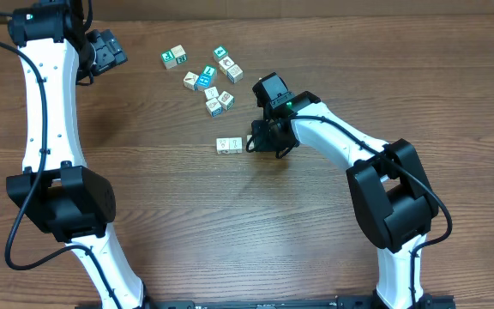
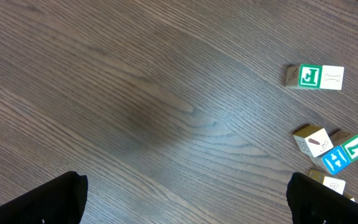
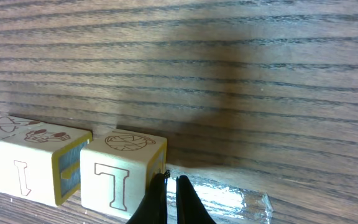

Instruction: Form a horizontal line

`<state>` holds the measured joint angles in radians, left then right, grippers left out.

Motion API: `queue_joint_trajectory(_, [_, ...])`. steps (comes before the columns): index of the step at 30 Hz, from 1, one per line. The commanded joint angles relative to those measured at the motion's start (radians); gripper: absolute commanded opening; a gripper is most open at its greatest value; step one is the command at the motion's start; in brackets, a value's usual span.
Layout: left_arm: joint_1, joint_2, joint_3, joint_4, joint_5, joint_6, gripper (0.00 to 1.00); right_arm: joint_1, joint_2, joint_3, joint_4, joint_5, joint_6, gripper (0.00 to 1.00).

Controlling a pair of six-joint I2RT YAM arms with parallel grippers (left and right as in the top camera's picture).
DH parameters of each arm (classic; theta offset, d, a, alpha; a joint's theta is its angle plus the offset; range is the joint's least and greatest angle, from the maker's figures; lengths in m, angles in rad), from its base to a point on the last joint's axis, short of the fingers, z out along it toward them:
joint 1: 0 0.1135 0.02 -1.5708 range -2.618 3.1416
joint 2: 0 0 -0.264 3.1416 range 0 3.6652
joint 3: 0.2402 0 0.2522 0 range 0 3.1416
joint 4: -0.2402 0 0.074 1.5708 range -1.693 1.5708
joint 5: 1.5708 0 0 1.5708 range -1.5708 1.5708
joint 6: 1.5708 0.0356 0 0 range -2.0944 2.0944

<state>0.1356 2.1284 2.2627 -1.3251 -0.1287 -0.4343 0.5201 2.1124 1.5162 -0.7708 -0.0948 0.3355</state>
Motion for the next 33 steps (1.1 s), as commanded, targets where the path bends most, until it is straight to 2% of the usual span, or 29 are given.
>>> queue_joint_trajectory(1, [0.002, -0.01, 0.014, -0.003, -0.01, 0.019, 1.0, 0.019, -0.013, 0.007, 0.009, -0.012, -0.036, 0.04])
queue_joint_trajectory(15, [0.004, -0.01, 0.014, -0.003, -0.01, 0.019, 1.0, 0.035, -0.014, 0.01, 0.01, -0.004, -0.044, 0.04])
queue_joint_trajectory(24, [0.002, -0.01, 0.014, -0.003, -0.01, 0.019, 0.99, 0.015, -0.014, 0.018, 0.016, 0.117, 0.084, 0.04])
queue_joint_trajectory(33, [0.002, -0.01, 0.014, -0.003, -0.01, 0.019, 1.0, -0.018, -0.014, 0.021, 0.239, 0.139, 0.084, 0.04])
